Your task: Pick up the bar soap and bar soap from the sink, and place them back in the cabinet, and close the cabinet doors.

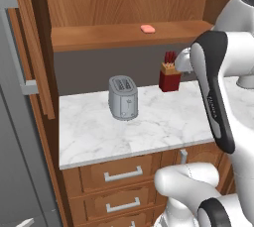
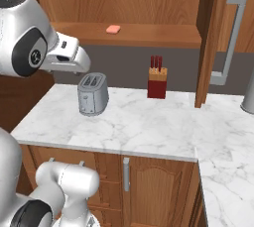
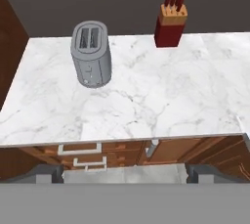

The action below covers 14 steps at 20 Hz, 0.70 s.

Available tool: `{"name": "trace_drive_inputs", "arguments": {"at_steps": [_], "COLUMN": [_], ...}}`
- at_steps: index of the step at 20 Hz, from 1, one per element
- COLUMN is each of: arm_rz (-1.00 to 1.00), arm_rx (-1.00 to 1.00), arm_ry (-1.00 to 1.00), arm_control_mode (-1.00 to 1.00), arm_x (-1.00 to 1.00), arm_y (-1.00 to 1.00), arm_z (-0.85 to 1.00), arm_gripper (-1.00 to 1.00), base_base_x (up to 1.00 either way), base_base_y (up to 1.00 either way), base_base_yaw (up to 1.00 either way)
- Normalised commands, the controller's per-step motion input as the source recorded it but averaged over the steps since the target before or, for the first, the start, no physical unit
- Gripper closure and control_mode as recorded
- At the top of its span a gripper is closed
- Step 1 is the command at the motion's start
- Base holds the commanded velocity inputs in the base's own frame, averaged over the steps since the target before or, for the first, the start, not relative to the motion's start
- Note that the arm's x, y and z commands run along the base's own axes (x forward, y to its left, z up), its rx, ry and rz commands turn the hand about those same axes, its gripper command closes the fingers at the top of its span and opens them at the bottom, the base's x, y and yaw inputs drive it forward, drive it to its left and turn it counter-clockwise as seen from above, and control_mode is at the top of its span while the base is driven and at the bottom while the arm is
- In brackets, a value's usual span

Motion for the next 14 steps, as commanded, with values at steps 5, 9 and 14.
{"name": "trace_drive_inputs", "arguments": {"at_steps": [5,9,14], "arm_rz": [0.01,0.00,0.00], "arm_rx": [0.00,0.00,0.00], "arm_ry": [0.04,0.00,0.00], "arm_control_mode": [-1.00,1.00,1.00], "arm_x": [-0.05,-0.07,0.00], "arm_y": [0.00,0.00,0.00], "arm_z": [0.00,-0.01,0.00], "arm_gripper": [-1.00,-1.00,-1.00], "base_base_x": [0.00,-0.17,-0.75], "base_base_y": [0.00,0.00,0.00], "base_base_yaw": [0.00,0.00,0.00]}}
